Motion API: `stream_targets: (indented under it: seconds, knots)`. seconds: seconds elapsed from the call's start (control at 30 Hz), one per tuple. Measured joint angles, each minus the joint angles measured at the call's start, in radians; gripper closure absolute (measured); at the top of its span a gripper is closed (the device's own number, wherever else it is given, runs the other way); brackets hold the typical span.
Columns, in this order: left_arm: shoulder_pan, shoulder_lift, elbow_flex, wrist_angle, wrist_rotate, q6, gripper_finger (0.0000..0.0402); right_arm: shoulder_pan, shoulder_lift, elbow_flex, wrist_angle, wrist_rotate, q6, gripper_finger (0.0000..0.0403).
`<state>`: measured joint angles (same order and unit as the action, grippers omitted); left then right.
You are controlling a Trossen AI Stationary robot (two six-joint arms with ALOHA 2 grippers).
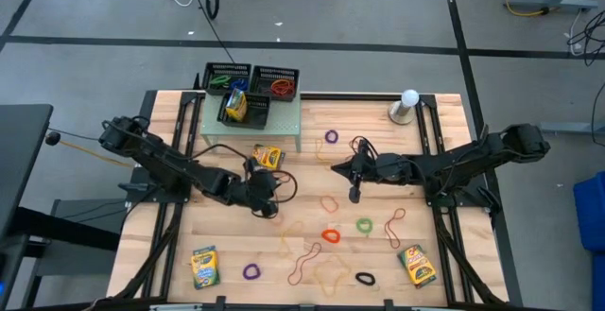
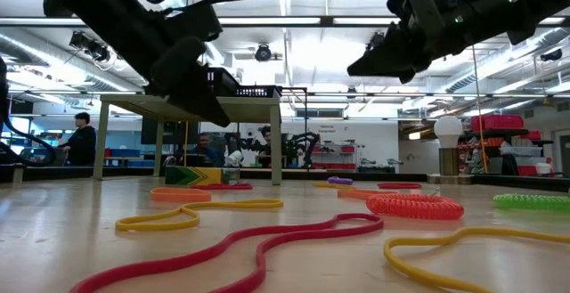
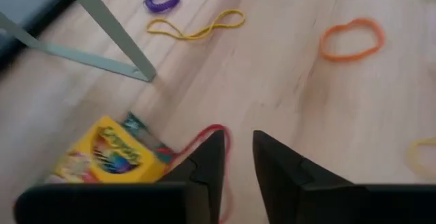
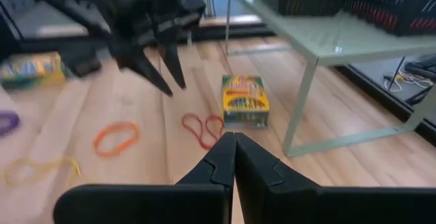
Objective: Pick & Place Office Desk Supplies
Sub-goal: Put the yellow crayon box into the bottom black bin
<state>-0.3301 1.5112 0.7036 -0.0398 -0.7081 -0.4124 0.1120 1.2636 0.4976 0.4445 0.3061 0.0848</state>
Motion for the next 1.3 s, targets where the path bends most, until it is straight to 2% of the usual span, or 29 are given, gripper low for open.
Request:
stream_targets:
  seconds: [0.17,0.3,0.47,0.63,0.77,1.0,1.1,1.23,1.3]
  knots:
    - [0.01,0.0,0.0,-0.142,-0.047,0.02,0.0306,0.0,0.0,0.0,0.011,0.0,0.033,0.0387]
    - [0.077,0.0,-0.002,-0.234,-0.082,-0.01,0.0339,0.0,0.0,0.0,0.006,0.0,0.031,0.0387]
    - [0.155,0.0,-0.002,-0.211,-0.102,0.102,0.0393,0.0,0.0,0.0,0.013,0.0,0.031,0.0387]
    - [0.188,0.009,-0.001,-0.21,-0.109,0.214,0.0394,0.0,0.0,0.0,0.011,0.0,0.031,0.0387]
    - [0.177,0.062,-0.001,-0.198,-0.127,0.289,0.0394,0.0,0.0,0.0,0.011,0.0,0.023,0.0387]
    - [0.133,0.207,-0.001,-0.067,-0.286,0.422,0.0394,0.0,0.0,0.0,0.008,0.001,0.022,0.0387]
    - [0.156,0.248,0.0,-0.071,-0.288,0.423,0.0394,0.0,0.0,0.0,0.008,0.001,0.021,0.0387]
    - [0.175,0.266,0.002,-0.06,-0.354,0.378,0.0394,0.0,0.0,0.0,0.007,0.001,0.018,0.0387]
    - [0.175,0.26,0.0,-0.061,-0.339,0.376,0.0394,0.0,0.0,0.0,0.006,0.001,0.008,0.0387]
